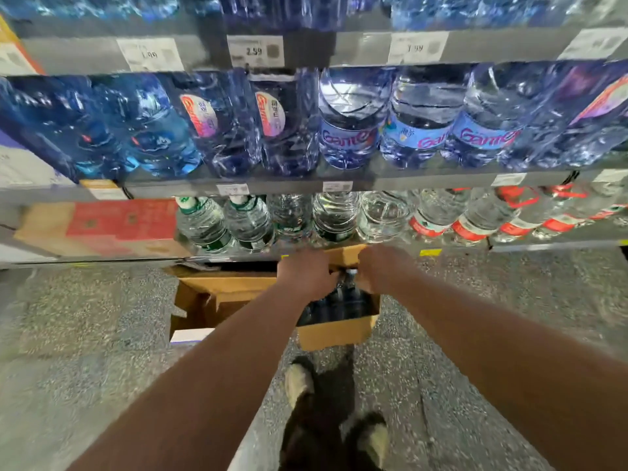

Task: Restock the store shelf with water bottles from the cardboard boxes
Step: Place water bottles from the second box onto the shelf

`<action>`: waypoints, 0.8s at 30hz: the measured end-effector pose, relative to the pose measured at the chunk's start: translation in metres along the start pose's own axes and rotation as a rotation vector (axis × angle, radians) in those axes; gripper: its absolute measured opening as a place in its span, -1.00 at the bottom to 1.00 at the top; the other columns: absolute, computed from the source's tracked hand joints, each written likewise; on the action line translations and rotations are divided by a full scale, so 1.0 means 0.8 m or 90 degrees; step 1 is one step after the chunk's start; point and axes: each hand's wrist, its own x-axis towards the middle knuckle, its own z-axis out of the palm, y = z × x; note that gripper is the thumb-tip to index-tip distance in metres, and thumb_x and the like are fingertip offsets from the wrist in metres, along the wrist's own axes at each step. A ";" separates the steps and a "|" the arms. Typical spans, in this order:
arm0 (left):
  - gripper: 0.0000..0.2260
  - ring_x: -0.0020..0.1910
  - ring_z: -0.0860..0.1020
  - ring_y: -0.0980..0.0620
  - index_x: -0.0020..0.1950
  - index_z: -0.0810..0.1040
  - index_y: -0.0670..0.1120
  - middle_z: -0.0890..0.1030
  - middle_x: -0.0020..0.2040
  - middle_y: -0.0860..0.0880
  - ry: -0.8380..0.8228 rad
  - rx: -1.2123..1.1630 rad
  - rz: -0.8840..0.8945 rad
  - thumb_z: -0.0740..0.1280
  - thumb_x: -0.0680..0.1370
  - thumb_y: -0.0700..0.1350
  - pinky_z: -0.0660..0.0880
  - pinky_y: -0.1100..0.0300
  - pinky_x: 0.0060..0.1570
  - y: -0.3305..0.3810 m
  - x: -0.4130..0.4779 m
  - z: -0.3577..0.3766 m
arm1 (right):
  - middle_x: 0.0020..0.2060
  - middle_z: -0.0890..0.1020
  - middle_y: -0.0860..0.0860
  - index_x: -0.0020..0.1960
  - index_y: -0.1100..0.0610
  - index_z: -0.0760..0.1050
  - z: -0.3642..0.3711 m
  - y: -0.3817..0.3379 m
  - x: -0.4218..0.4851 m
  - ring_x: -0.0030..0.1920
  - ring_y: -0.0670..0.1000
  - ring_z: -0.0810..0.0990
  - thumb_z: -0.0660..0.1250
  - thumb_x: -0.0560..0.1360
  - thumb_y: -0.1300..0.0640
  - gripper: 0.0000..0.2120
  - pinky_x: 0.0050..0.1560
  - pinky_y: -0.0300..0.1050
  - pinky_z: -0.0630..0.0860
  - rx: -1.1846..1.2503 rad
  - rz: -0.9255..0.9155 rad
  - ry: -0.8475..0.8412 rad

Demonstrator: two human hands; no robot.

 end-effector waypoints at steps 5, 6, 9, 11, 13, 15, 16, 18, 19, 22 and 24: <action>-0.74 -0.14 0.50 -0.08 0.05 0.51 -0.06 0.51 -0.09 -0.03 -0.088 -0.034 -0.033 0.18 0.54 0.07 0.35 0.12 -0.24 -0.026 0.055 0.046 | -0.04 0.62 0.08 0.11 0.11 0.49 0.051 0.002 0.062 -0.02 0.14 0.59 0.24 0.43 0.04 -0.71 -0.16 -0.08 0.40 0.000 0.034 -0.003; -0.75 -0.15 0.50 -0.07 0.04 0.54 -0.06 0.50 -0.13 -0.01 -0.097 -0.037 -0.038 0.19 0.54 0.06 0.34 0.12 -0.25 -0.031 0.065 0.059 | -0.08 0.61 0.08 0.10 0.11 0.48 0.061 0.003 0.076 -0.05 0.14 0.59 0.25 0.42 0.05 -0.72 -0.11 -0.06 0.41 0.014 0.050 -0.017; -0.81 -0.25 0.43 -0.04 -0.05 0.52 -0.04 0.42 -0.27 0.01 -0.123 -0.073 -0.054 0.19 0.52 0.03 0.30 0.15 -0.31 -0.040 0.092 0.104 | -0.25 0.55 0.03 -0.03 0.14 0.51 0.099 0.006 0.113 -0.26 0.08 0.51 0.25 0.43 0.07 -0.81 -0.19 -0.09 0.42 0.052 0.082 -0.080; -0.84 -0.31 0.43 -0.02 -0.17 0.47 -0.01 0.44 -0.29 0.01 -0.149 -0.100 -0.081 0.20 0.51 0.04 0.29 0.18 -0.37 -0.044 0.108 0.140 | -0.18 0.52 0.01 -0.03 0.13 0.49 0.134 0.011 0.136 -0.15 0.12 0.56 0.23 0.44 0.05 -0.81 -0.26 -0.11 0.38 0.077 0.075 -0.105; -0.82 -0.31 0.46 -0.01 -0.22 0.44 -0.02 0.46 -0.29 0.01 -0.171 -0.125 -0.115 0.20 0.50 0.05 0.38 0.19 -0.35 -0.046 0.122 0.178 | -0.18 0.50 0.02 -0.02 0.08 0.44 0.171 0.017 0.154 -0.05 0.15 0.58 0.25 0.42 0.07 -0.85 -0.24 -0.08 0.37 0.100 0.076 -0.119; -0.82 -0.25 0.46 -0.03 -0.16 0.45 -0.02 0.45 -0.24 0.00 -0.178 -0.145 -0.153 0.20 0.50 0.06 0.42 0.15 -0.26 -0.047 0.132 0.214 | -0.28 0.47 -0.01 -0.09 0.06 0.39 0.204 0.019 0.173 -0.10 0.13 0.58 0.27 0.41 0.08 -0.89 -0.24 -0.09 0.40 0.109 0.086 -0.138; -0.83 -0.24 0.45 -0.04 -0.13 0.46 -0.02 0.45 -0.22 -0.01 -0.176 -0.154 -0.172 0.21 0.50 0.06 0.40 0.14 -0.25 -0.047 0.136 0.230 | -0.31 0.46 -0.01 -0.12 0.07 0.39 0.218 0.020 0.181 -0.17 0.10 0.56 0.27 0.42 0.07 -0.90 -0.28 -0.11 0.40 0.106 0.088 -0.154; -0.83 -0.22 0.47 -0.04 -0.07 0.49 -0.02 0.50 -0.19 0.00 -0.173 -0.174 -0.199 0.22 0.51 0.06 0.42 0.13 -0.24 -0.047 0.143 0.256 | -0.34 0.46 -0.01 -0.16 0.09 0.41 0.244 0.023 0.197 -0.29 0.04 0.49 0.26 0.44 0.07 -0.91 -0.41 -0.18 0.31 0.098 0.071 -0.174; -0.82 -0.20 0.50 -0.03 -0.03 0.51 -0.02 0.53 -0.17 0.00 -0.172 -0.186 -0.208 0.23 0.51 0.05 0.47 0.13 -0.22 -0.046 0.148 0.267 | -0.32 0.47 -0.01 -0.16 0.09 0.41 0.254 0.025 0.204 -0.31 0.02 0.47 0.26 0.44 0.07 -0.91 -0.45 -0.18 0.27 0.103 0.060 -0.183; -0.83 -0.13 0.55 -0.06 0.02 0.51 -0.03 0.57 -0.11 -0.04 -0.156 -0.239 -0.256 0.25 0.51 0.02 0.54 0.07 -0.15 -0.042 0.172 0.297 | -0.28 0.48 0.00 -0.13 0.09 0.40 0.288 0.028 0.227 -0.26 0.05 0.49 0.25 0.46 0.08 -0.91 -0.38 -0.15 0.34 0.139 0.045 -0.220; -0.81 -0.02 0.53 -0.11 0.07 0.48 -0.06 0.55 -0.01 -0.08 -0.145 -0.291 -0.302 0.26 0.50 -0.03 0.46 0.07 -0.16 -0.040 0.195 0.320 | -0.24 0.50 0.02 -0.09 0.11 0.40 0.313 0.029 0.245 -0.21 0.07 0.51 0.25 0.47 0.08 -0.90 -0.29 -0.12 0.40 0.158 0.047 -0.229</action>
